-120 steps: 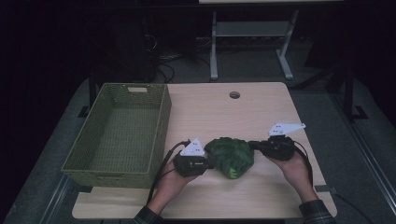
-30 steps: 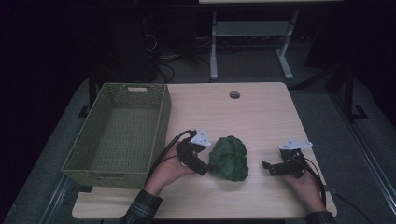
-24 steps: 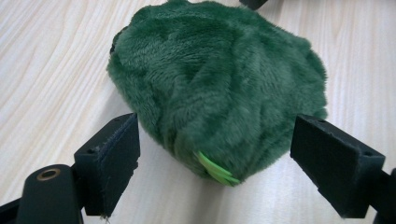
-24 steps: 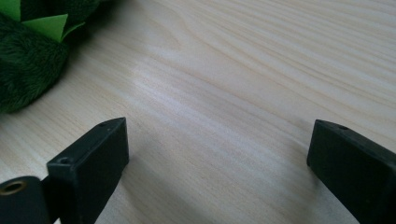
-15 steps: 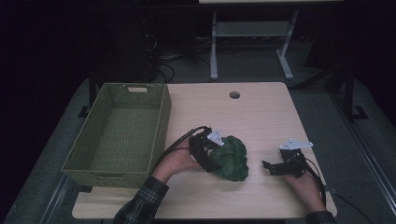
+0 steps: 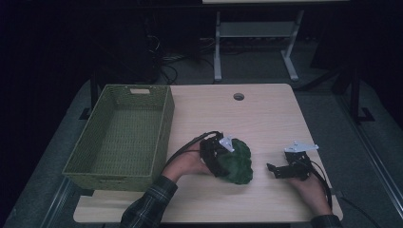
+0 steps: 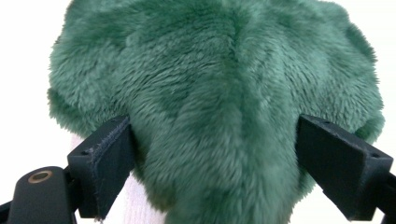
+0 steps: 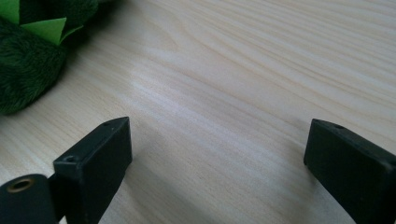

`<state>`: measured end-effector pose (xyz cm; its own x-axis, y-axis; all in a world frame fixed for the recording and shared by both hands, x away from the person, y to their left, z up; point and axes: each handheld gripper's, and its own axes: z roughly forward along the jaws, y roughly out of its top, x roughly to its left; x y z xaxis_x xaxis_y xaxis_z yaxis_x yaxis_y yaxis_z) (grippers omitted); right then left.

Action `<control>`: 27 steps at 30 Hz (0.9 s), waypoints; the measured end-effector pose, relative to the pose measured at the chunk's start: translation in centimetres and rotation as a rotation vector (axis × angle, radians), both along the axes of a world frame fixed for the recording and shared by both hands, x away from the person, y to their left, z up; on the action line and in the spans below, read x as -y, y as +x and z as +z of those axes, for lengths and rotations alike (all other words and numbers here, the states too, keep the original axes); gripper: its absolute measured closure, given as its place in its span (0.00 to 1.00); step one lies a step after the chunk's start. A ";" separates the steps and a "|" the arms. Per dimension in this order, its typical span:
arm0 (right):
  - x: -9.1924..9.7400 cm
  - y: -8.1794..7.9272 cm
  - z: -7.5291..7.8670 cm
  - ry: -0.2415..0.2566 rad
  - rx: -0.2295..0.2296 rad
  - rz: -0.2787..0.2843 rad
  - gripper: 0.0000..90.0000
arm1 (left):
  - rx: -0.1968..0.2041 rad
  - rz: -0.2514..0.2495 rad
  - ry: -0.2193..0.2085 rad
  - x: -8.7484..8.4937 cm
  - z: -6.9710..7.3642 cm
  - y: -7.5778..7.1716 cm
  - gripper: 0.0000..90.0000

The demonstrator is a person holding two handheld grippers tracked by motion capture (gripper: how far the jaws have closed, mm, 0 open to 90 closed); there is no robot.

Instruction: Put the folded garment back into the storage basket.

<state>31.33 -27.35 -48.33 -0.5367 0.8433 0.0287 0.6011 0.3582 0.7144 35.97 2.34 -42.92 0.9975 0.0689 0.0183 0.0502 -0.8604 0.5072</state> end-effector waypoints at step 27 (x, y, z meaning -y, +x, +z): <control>0.1 -0.1 0.1 0.009 0.014 -0.002 0.17 | -0.012 -0.056 0.050 0.9 -2.3 0.5 0.26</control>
<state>31.19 -27.47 -48.27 -0.5357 0.8439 0.0284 0.5915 0.3510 0.7258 36.51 1.45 -45.19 0.9999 0.0118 0.0079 0.0068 -0.8860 0.4636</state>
